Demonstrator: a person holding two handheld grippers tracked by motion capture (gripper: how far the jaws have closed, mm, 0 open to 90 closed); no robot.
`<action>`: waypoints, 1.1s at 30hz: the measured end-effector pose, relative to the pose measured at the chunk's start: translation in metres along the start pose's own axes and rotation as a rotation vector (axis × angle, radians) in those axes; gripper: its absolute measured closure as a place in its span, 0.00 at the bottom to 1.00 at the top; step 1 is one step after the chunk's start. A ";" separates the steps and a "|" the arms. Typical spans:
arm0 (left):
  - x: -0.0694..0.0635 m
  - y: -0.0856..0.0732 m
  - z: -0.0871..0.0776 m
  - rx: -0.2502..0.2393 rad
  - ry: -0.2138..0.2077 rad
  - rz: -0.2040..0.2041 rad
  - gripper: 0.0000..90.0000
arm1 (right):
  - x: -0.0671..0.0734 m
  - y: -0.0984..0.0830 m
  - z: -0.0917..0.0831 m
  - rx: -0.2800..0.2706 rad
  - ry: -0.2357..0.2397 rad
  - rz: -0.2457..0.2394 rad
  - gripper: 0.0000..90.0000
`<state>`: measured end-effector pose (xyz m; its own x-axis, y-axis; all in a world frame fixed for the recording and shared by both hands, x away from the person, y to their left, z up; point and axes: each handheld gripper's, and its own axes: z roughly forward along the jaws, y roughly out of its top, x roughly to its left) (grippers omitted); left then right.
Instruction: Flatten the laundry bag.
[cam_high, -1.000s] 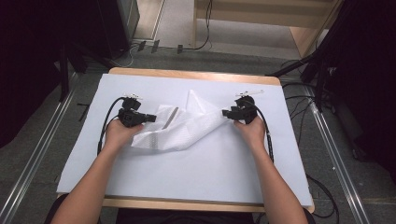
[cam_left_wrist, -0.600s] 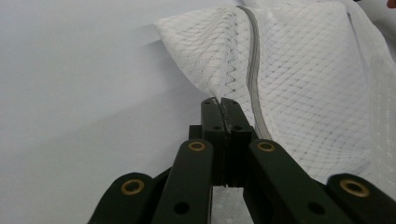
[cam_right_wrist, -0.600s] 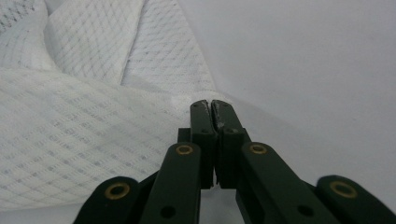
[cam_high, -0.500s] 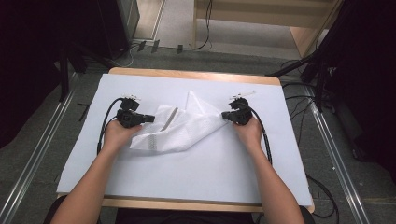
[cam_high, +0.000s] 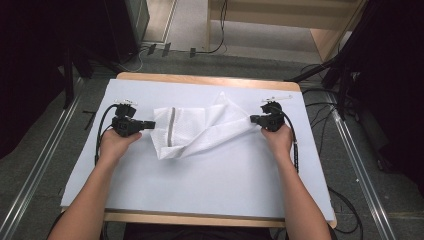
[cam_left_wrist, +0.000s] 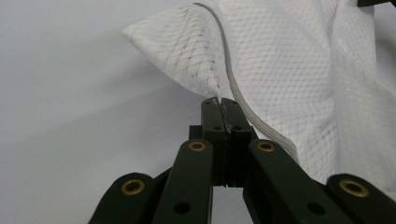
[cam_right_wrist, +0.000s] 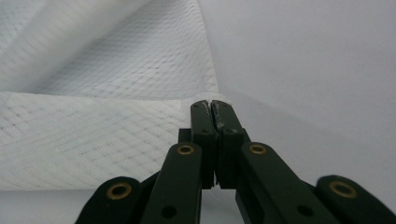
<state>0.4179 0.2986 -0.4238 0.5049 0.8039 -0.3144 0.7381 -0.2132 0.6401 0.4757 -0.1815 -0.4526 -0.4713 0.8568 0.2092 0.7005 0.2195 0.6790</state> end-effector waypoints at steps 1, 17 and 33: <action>0.000 -0.001 -0.002 0.004 0.003 0.002 1.00 | -0.001 0.000 -0.001 -0.002 -0.003 0.003 1.00; 0.013 -0.024 -0.014 0.031 -0.008 -0.062 0.95 | -0.011 -0.014 -0.015 0.028 -0.012 0.043 0.87; 0.009 -0.007 -0.029 0.022 0.046 0.032 0.70 | 0.005 -0.008 -0.041 -0.050 0.008 0.033 0.84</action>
<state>0.4045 0.3235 -0.4109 0.5078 0.8209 -0.2612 0.7316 -0.2509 0.6338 0.4458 -0.1986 -0.4280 -0.4531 0.8593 0.2374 0.6878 0.1675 0.7063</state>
